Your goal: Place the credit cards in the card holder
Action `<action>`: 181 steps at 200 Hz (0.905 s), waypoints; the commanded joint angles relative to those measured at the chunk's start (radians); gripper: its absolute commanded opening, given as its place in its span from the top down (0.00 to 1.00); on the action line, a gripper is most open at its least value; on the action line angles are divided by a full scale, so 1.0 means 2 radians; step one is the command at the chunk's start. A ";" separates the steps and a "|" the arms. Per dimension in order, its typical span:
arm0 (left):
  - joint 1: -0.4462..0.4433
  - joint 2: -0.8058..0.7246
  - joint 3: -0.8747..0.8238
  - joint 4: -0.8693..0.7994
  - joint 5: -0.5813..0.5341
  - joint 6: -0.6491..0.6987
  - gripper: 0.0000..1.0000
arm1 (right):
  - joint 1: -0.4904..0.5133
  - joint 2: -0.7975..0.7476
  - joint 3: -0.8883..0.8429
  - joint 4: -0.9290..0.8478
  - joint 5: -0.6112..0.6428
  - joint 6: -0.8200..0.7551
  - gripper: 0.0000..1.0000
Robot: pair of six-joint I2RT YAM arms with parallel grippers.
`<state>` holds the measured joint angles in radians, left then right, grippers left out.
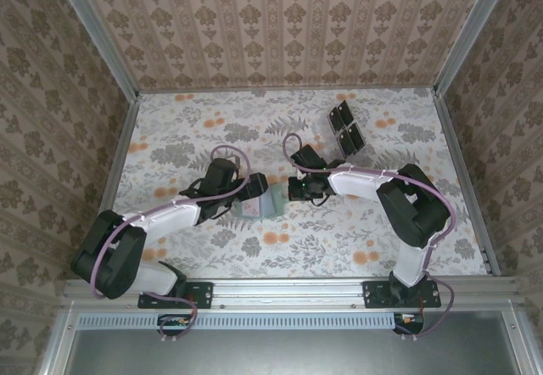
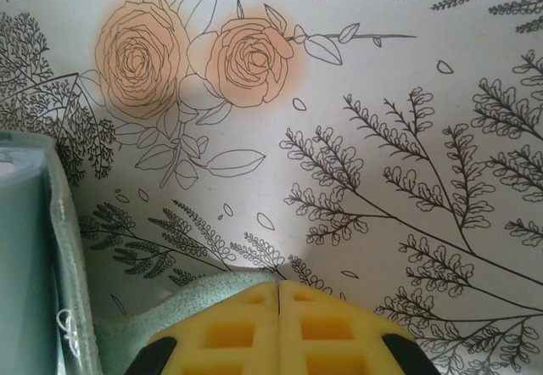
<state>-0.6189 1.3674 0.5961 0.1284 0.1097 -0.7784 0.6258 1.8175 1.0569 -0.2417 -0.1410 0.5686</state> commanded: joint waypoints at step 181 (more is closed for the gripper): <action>-0.119 0.157 0.088 0.075 -0.025 -0.062 0.00 | -0.079 -0.222 -0.127 -0.016 -0.007 0.028 0.60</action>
<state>-0.8448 1.6463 0.7555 0.2752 0.0868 -0.8650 0.4656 1.4361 0.8639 -0.2584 -0.1398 0.5858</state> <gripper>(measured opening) 0.997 0.408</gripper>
